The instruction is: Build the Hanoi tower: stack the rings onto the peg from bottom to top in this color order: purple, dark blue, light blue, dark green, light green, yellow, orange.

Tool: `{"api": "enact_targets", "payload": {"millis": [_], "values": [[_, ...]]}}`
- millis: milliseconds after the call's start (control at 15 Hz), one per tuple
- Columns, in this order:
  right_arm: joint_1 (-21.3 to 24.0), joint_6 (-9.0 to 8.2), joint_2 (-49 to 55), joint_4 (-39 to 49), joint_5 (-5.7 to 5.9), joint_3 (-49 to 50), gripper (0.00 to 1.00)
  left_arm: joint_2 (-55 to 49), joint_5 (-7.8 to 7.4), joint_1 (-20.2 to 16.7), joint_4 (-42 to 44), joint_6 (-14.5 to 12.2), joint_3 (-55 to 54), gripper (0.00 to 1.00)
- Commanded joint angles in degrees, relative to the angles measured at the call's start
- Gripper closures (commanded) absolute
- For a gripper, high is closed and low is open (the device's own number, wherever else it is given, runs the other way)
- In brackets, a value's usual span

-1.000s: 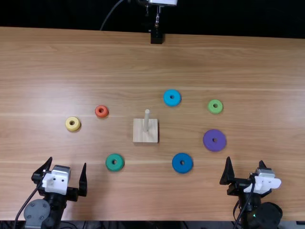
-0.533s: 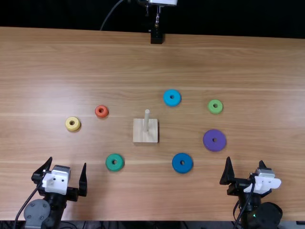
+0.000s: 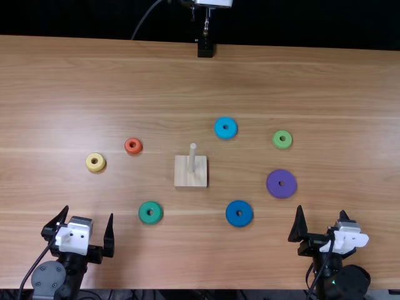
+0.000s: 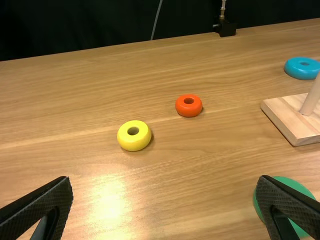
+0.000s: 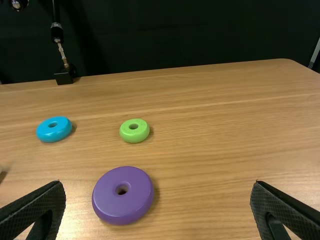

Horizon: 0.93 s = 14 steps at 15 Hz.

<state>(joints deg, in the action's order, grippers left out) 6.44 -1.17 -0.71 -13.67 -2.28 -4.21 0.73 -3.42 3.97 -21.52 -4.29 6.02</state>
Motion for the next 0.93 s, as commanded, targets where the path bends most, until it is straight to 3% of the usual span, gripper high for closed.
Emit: {"api": "enact_targets", "payload": {"millis": [0, 600, 733, 867], "values": [[0.2, 0.01, 0.7, -4.5, 0.28, 3.5, 0.0, -0.7, -0.9, -0.6, -4.5, -0.8, -6.0, 0.0], [0.2, -0.52, 0.7, -3.7, 0.6, 2.5, 0.0, -0.7, -0.9, -0.6, -4.5, -0.8, -6.0, 0.0], [0.1, 0.11, 0.7, -0.2, 0.6, -5.3, 0.0, -0.7, -0.9, -0.6, -4.5, -0.8, -6.0, 0.0], [-2.0, 0.96, -6.1, -0.9, 0.39, -16.6, 0.0, -0.7, -0.9, -0.6, -4.5, -0.8, -6.0, 0.0]]}}
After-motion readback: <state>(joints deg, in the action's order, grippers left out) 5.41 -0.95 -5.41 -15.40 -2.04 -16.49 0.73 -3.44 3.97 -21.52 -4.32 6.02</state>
